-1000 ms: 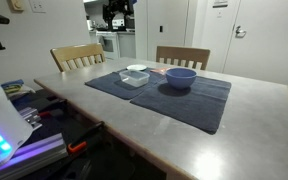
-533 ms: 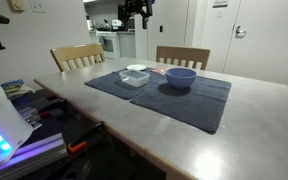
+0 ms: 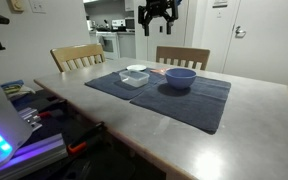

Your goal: Pick the blue bowl and pour the beans into the clear bowl

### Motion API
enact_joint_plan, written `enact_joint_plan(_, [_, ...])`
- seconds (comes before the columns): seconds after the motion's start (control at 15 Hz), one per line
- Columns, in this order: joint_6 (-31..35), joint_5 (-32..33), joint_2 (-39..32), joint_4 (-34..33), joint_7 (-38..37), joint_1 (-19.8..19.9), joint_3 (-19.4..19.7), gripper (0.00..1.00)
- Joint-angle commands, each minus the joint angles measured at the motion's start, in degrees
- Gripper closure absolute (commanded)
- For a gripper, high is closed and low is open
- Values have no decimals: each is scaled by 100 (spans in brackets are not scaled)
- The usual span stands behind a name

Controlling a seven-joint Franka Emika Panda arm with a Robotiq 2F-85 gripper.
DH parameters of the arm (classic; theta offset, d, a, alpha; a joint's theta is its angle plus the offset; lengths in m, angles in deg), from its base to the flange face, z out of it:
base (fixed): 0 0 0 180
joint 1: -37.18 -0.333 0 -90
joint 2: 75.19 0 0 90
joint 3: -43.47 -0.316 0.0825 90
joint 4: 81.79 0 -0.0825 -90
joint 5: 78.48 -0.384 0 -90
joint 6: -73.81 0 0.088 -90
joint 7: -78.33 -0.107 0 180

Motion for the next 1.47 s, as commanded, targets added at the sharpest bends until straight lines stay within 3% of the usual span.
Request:
enact_joint_plan(0.0, [86,149,222,174,219,165,69,0])
enact_joint_plan(0.47, [15,62,128,35,132,158,59,0])
enact_joint_plan(0.8, [-243,621,-192,-400,-13,252,116,0])
enact_joint_plan(1.07, [-150,694,-538,-778,470,369,249,0])
enact_joint_plan(1.4, [-22,214,-1255,-1437,1319,635,370,0])
